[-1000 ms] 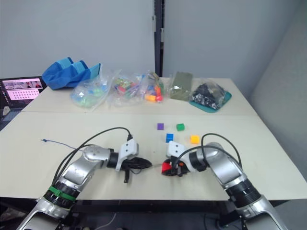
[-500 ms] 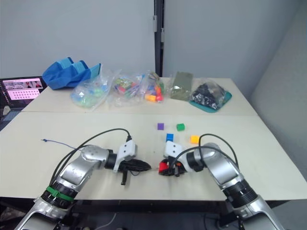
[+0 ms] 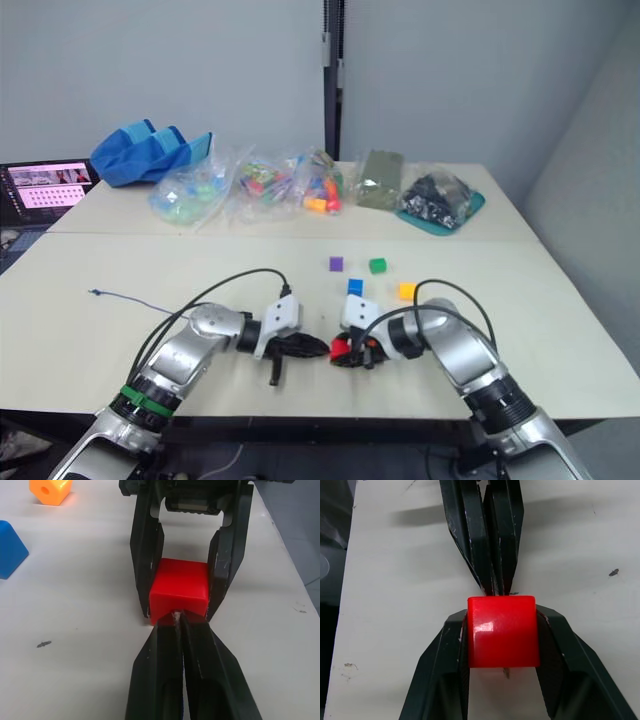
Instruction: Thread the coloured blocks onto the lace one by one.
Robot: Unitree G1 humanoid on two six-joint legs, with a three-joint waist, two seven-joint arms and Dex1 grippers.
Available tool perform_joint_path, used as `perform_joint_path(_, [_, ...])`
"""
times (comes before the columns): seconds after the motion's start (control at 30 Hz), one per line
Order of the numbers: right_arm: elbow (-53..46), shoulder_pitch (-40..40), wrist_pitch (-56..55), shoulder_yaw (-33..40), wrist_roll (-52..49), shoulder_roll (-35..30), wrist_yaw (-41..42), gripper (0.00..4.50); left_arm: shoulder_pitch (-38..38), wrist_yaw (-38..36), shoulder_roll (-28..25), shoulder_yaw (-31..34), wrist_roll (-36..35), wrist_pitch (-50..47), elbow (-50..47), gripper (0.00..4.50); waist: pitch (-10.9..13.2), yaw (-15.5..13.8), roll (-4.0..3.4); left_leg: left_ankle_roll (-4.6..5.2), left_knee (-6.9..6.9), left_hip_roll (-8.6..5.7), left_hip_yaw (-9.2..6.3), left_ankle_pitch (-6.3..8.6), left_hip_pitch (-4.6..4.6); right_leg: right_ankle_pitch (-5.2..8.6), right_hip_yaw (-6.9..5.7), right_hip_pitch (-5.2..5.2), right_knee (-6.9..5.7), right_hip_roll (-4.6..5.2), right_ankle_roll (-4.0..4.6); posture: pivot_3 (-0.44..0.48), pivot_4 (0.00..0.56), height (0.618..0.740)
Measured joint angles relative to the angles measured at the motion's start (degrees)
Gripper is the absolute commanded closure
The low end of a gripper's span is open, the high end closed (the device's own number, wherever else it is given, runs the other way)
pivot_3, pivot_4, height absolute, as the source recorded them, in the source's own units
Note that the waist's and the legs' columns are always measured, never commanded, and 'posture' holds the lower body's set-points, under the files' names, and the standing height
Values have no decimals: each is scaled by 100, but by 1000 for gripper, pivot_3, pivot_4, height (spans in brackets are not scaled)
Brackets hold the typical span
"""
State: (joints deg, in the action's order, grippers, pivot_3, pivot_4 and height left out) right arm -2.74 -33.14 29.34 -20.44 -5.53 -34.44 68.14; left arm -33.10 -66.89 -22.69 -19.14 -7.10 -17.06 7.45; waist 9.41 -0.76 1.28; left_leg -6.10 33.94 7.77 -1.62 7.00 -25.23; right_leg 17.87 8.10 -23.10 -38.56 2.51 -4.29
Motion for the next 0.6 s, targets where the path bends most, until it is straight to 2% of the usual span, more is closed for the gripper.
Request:
perform_joint_path(0.1, [0, 0, 0, 0, -2, 16, -8, 3310, -4, 39, -3, 57, -6, -146, 9, 3174, 0, 8, 0, 0, 0, 0, 0, 0, 0, -1, 0, -2, -1, 0, -1, 0, 150, 717])
perform_joint_path(0.27, [0, 0, -1, -10, -12, 95, -24, 3310, -37, -23, -350, 58, 17, -53, 0, 1525, 0, 41, 0, 0, -6, 1, 0, 0, 0, -1, 0, -5, -1, -1, 0, 0, 150, 717])
perform_joint_path(0.47, [4, -2, -5, -23, -8, 148, -61, 3310, 117, -248, -829, 59, 2, -103, -197, 1490, 0, 43, 0, 0, -6, 1, 0, 0, 0, 0, 0, -5, -1, -1, 0, 0, 150, 717])
perform_joint_path(0.5, [5, -3, -6, -25, -8, 157, -66, 3310, 168, -251, -822, 51, -3, -145, -232, 2048, 0, 38, 0, 0, -6, 1, 0, 0, 0, 0, 0, -5, -1, -1, 0, 0, 150, 717])
perform_joint_path(0.6, [6, -4, -11, -31, -8, 165, -68, 3310, 191, -245, -804, 48, -36, -252, -307, 3080, 0, 30, 0, 0, -6, 1, 0, 0, 0, 0, 0, -5, -1, -1, 0, 0, 150, 717])
